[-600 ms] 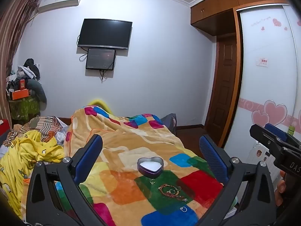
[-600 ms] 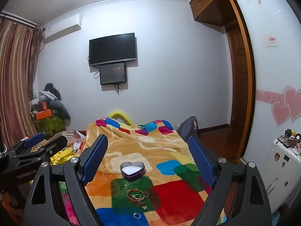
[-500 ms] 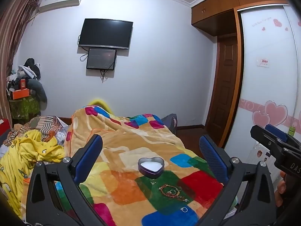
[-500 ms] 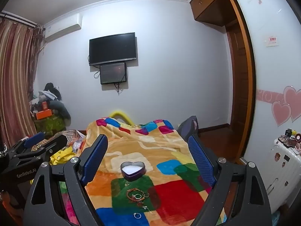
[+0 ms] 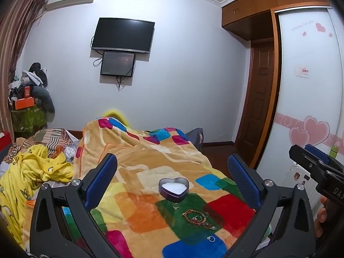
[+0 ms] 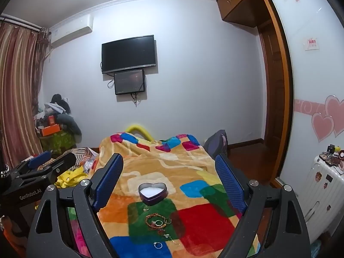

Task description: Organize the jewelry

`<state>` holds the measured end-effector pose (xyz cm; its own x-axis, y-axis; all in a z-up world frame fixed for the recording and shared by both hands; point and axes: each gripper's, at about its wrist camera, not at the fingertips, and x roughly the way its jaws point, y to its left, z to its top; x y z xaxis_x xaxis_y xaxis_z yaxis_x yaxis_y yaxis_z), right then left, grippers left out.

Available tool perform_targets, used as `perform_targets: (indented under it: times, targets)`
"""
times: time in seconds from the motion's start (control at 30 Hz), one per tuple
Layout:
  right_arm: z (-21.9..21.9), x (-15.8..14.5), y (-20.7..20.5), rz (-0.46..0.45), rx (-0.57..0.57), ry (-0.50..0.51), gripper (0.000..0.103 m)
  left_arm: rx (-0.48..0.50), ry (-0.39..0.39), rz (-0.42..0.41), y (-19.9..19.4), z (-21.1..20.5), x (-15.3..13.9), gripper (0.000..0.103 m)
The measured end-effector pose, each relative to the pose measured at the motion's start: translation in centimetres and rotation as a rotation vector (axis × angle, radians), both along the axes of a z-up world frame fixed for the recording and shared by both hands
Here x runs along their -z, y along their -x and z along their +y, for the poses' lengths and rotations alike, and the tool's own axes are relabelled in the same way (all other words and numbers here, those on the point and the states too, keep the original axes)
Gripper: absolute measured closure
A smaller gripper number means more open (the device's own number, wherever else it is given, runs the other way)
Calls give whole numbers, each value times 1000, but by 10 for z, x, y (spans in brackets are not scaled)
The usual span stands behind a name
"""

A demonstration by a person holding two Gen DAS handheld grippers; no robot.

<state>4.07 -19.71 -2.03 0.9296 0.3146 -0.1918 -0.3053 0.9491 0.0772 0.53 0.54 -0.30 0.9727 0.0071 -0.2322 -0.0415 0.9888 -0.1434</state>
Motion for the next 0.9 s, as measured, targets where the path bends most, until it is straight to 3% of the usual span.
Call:
perform_targets:
  times: [0.9]
  targets:
    - [5, -2, 2, 2, -12, 4, 18, 2, 15, 6, -3, 2, 2, 0]
